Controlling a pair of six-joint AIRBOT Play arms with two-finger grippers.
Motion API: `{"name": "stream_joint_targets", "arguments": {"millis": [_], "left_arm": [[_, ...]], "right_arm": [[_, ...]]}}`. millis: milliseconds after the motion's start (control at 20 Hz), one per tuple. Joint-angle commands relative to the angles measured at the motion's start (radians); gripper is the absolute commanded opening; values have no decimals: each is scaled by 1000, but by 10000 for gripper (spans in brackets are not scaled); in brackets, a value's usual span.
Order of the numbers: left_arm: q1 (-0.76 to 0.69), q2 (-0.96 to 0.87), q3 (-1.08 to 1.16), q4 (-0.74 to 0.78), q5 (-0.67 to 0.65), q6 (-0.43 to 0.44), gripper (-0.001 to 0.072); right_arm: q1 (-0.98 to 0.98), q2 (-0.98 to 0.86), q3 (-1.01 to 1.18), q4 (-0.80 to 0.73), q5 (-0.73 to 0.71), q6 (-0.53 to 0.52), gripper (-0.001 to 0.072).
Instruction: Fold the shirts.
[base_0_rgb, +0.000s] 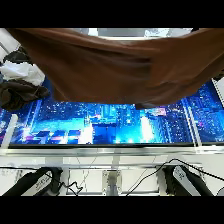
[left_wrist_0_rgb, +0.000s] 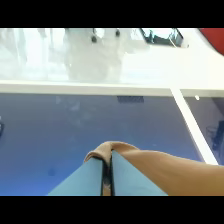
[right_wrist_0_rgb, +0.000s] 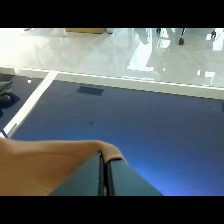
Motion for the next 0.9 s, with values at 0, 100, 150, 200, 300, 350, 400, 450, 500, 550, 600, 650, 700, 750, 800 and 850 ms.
{"name": "stream_joint_targets", "arguments": {"millis": [0, 100, 150, 200, 300, 350, 400, 450, 500, 550, 600, 650, 700, 750, 800, 850], "left_arm": [[0, 13, -1, 11, 53, 16, 11], [0, 41, -1, 11, 151, 16, 11], [0, 60, -1, 12, 199, 16, 12], [0, 76, -1, 19, 227, 16, 11], [0, 97, -1, 48, 223, 16, 11], [0, 100, -1, 51, 208, 16, 11], [0, 100, -1, 57, 193, 16, 11], [0, 95, -1, 58, 182, 16, 11], [0, 86, -1, 65, 171, 16, 11], [0, 68, -1, 99, 155, 12, 11], [0, 39, -1, 139, 123, -19, 11], [0, 3, -1, 171, 80, -38, 11], [0, -48, -1, 183, 28, -46, 11], [-1, -104, -1, 177, -15, -49, 11], [-6, -169, -1, 165, -45, -50, 11], [-19, -233, -1, 163, -53, -53, 11]], "right_arm": [[0, 14, 10, -19, -11, -13, 20], [0, 33, 32, -27, -10, -21, 20], [0, 38, 72, -41, -7, -21, 20], [0, 39, 121, -47, -8, -20, 20], [0, 39, 194, -32, -14, -19, 19], [0, 39, 204, -10, -14, -19, 19], [0, 37, 203, 8, -13, -19, 19], [0, 28, 203, 10, -11, -19, 19], [0, 13, 203, 7, -14, -19, 19], [0, -11, 203, 4, -18, -19, 19], [0, -44, 195, 11, -22, -17, 19], [0, -78, 177, 25, -27, -12, 19], [1, -120, 151, 54, -28, -12, 20], [1, -163, 122, 85, -28, -12, 20], [22, -212, 93, 97, -27, -12, 20], [55, -264, 77, 72, -33, -12, 20]]}}
